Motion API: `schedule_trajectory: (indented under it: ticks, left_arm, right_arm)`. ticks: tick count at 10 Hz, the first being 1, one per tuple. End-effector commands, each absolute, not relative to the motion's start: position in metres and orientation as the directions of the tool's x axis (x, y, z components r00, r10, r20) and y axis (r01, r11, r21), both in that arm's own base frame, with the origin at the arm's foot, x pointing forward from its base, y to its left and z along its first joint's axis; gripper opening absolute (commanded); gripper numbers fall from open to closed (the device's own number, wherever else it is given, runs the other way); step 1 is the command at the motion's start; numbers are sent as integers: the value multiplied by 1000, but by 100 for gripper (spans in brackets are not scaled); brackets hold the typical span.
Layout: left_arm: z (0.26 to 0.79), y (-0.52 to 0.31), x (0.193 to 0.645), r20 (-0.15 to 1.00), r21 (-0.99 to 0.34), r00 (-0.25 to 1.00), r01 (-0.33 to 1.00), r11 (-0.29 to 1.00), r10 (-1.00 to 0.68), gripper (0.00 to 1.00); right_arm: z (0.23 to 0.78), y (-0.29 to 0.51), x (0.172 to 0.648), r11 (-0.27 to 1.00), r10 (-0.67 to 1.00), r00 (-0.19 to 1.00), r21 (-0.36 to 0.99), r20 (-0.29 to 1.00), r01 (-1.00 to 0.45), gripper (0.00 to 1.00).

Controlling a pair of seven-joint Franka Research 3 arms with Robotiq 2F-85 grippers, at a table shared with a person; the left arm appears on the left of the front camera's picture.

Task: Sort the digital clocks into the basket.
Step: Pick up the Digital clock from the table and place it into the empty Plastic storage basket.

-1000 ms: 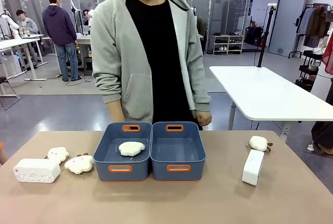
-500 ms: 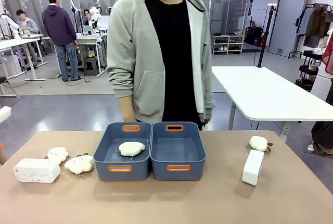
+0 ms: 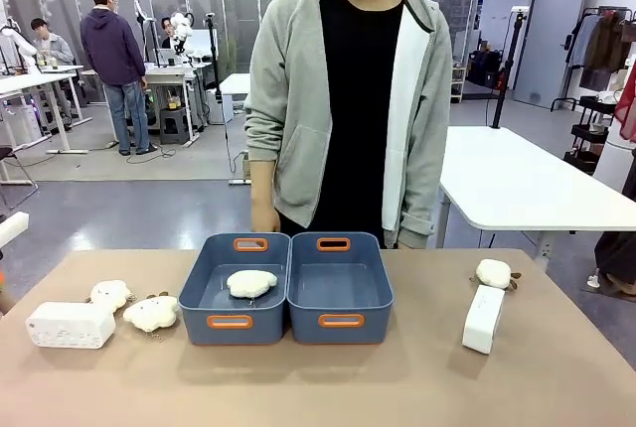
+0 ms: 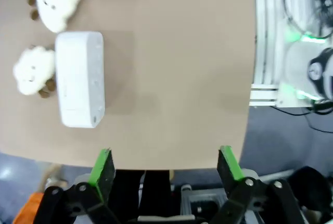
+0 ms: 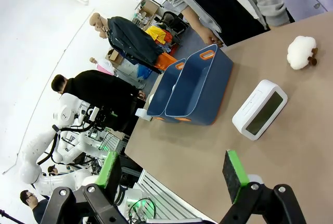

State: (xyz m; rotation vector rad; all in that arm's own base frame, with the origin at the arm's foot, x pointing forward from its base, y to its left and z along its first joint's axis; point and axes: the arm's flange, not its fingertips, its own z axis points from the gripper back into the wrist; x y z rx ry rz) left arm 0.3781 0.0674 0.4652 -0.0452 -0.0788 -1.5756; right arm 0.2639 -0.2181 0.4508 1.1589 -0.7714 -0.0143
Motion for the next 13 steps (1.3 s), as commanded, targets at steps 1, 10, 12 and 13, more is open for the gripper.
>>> schedule_trajectory:
  ticks: [1,10,12,13]
  left_arm:
    - [465,60,394,81,58,-110,993,-106,-991,100]
    - [361,28,496,9,76,-56,996,-55,-998,100]
    - [365,24,490,34,62,-91,994,-89,-995,100]
    - [365,24,490,34,62,-91,994,-89,-995,100]
  right_arm:
    - [452,-219,264,426,-395,738,821,547,-381,100]
    - [452,-219,264,426,-395,738,821,547,-381,100]
    - [452,-219,264,426,-395,738,821,547,-381,100]
    - [452,-219,264,426,-395,738,821,547,-381,100]
